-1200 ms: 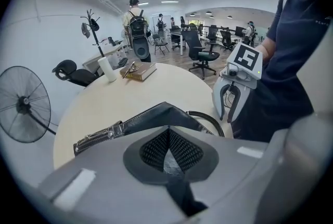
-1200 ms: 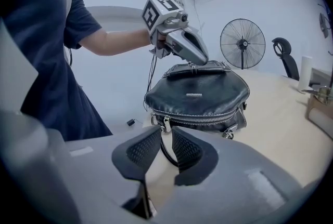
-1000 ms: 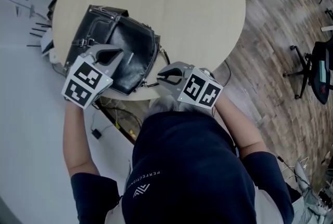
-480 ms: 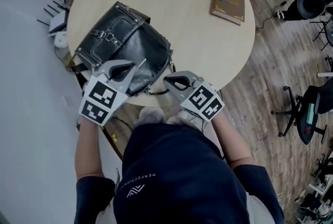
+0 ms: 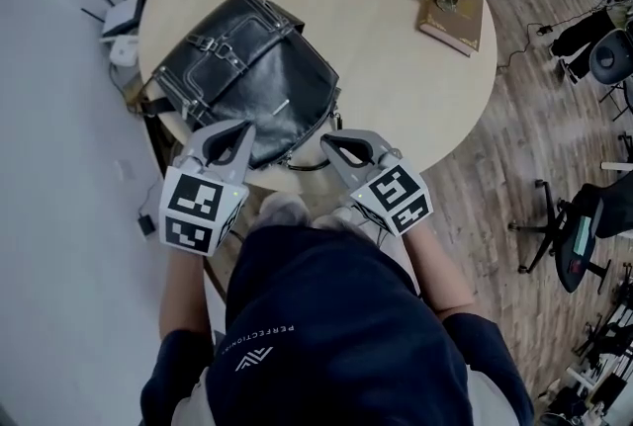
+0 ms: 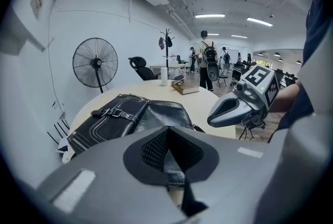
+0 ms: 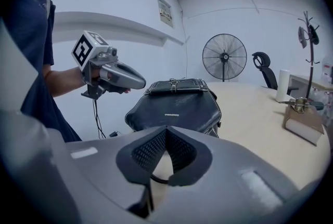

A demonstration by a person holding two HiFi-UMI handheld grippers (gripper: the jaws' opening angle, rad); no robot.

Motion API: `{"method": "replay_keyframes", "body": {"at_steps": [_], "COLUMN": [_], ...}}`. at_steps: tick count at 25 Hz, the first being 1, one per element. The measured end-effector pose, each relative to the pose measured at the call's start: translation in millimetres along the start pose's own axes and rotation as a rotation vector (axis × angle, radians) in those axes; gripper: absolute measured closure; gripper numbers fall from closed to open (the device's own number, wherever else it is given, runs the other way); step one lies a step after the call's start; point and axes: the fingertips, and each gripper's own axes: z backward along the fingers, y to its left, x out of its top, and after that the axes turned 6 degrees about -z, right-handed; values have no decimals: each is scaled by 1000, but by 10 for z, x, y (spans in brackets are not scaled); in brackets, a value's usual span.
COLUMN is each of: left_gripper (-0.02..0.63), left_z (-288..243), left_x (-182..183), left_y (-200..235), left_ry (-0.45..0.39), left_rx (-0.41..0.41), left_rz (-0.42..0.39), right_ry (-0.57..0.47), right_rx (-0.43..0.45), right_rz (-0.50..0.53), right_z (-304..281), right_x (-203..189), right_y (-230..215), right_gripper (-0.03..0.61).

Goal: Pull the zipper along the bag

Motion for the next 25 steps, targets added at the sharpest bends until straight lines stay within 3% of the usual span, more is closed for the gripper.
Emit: {"method": "replay_keyframes", "body": {"at_steps": [8, 18, 25], "left_gripper": [595, 594, 595], "left_z": [88, 99, 96], "left_x": [-79, -113, -158], "left_y": [-27, -136, -85], "left_ry": [-24, -35, -9], "left_rx": [-9, -26, 18], "left_rz": [82, 78, 65], "right_ry": [-46, -84, -100], "right_rx": [-52, -41, -48], "right_rz": [-56, -143, -157], "right_z": [96, 98, 108], "right_x": [125, 108, 145], "right_y": [-67, -52, -81], "right_gripper": [577, 577, 577]}}
